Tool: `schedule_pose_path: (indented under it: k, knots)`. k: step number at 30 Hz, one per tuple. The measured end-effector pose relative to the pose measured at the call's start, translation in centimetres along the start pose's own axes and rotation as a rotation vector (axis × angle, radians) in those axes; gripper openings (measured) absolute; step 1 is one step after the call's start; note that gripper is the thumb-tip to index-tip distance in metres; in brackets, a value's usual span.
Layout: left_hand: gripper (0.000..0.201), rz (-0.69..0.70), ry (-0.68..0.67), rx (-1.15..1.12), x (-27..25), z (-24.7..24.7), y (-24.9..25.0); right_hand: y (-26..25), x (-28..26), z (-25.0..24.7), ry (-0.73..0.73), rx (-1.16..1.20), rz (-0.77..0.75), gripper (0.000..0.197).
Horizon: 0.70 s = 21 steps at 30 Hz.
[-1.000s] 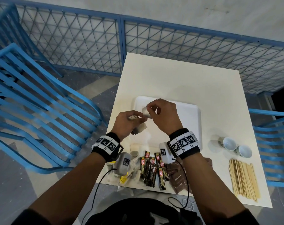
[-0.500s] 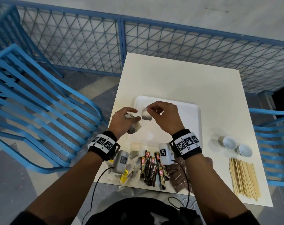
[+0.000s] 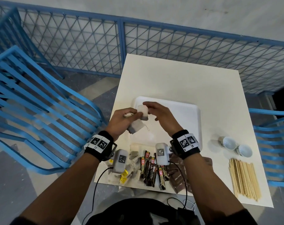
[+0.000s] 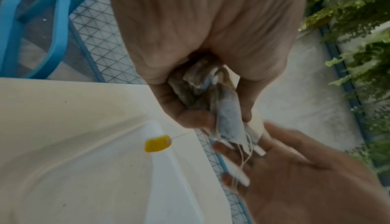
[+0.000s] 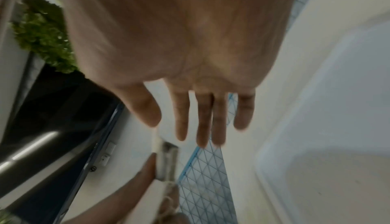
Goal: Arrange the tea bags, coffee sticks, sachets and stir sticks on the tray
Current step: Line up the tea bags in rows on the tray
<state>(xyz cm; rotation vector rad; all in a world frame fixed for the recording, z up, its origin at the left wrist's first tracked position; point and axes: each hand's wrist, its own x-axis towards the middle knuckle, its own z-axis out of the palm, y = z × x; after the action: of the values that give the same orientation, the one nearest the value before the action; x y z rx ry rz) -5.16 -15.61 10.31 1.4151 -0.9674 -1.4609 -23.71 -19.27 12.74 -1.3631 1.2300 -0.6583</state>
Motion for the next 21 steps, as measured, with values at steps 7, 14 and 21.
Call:
schedule_pose_path:
  k: [7, 14, 21]
  knots:
    - [0.010, -0.020, 0.081, -0.111, -0.2, -0.4, 0.7, 2.1, -1.2, 0.6, -0.220, -0.001, 0.068, 0.029]
    - [0.018, -0.039, -0.035, -0.088, -0.5, -1.0, 0.8, 3.8, -0.3, 1.5, -0.038, -0.236, -0.094, 0.064]
    - [0.012, -0.052, -0.093, -0.048, -1.0, -1.5, 1.2, 3.1, 0.6, 1.5, -0.084, -0.243, -0.083, 0.026]
